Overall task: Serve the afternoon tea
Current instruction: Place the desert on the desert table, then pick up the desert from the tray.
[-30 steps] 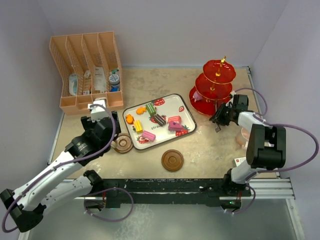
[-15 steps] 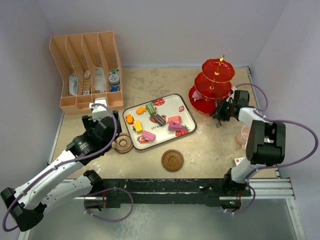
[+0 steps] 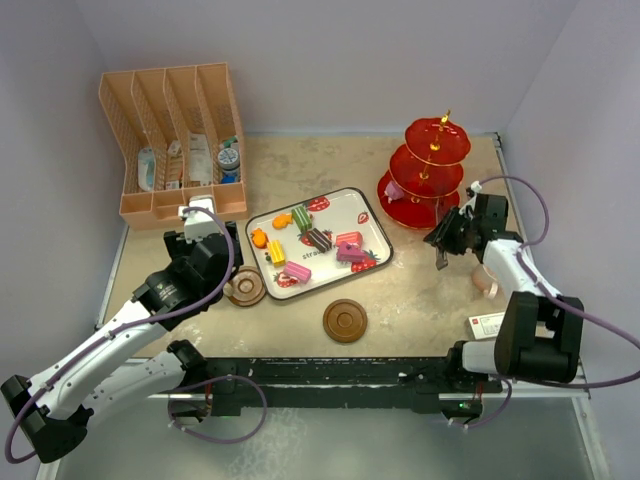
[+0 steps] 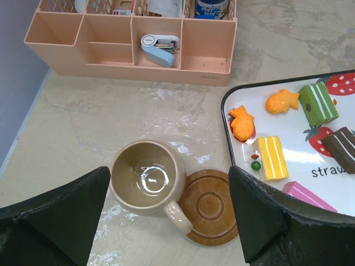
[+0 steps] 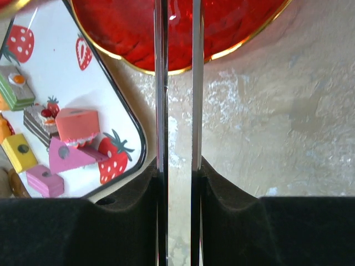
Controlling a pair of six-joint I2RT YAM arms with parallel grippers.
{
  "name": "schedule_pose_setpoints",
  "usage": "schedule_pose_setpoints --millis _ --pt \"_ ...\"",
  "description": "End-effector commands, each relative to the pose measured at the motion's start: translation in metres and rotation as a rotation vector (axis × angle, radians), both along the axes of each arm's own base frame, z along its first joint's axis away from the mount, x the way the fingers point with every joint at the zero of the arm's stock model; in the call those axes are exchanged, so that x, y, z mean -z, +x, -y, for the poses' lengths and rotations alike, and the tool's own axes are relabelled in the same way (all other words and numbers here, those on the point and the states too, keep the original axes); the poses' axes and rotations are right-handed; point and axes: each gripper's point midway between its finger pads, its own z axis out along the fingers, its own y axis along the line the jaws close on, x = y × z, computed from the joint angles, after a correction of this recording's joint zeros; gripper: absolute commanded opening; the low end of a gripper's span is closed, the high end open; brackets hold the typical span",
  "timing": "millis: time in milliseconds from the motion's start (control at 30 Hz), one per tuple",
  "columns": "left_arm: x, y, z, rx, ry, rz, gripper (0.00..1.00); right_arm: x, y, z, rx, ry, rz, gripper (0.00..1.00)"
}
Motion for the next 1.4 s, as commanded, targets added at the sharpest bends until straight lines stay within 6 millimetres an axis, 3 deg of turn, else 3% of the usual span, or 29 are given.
schedule_pose_setpoints --millis 0,433,833,1200,1367 --pt "-0.008 0.002 -0.001 -0.007 -0.008 0.024 0.85 -0.009 -0.017 -0.013 -0.064 0.038 0.020 0.31" --pt "-0.012 -0.001 -0.003 -0.013 -0.030 0.038 0.85 -0.029 -0.071 -0.048 -0.209 0.151 0.045 0.32" --pt "-0.015 -0.003 -0.006 -0.019 -0.045 0.049 0.85 -0.043 -0.103 -0.077 -0.315 0.161 0.063 0.33" --pt "-0.016 -0.004 -0.006 -0.019 -0.052 0.051 0.85 -0.049 -0.125 -0.133 -0.494 0.040 0.044 0.35" --pt "-0.016 -0.005 -0.006 -0.021 -0.055 0.052 0.85 -0.040 -0.125 -0.125 -0.433 -0.088 -0.012 0.36"
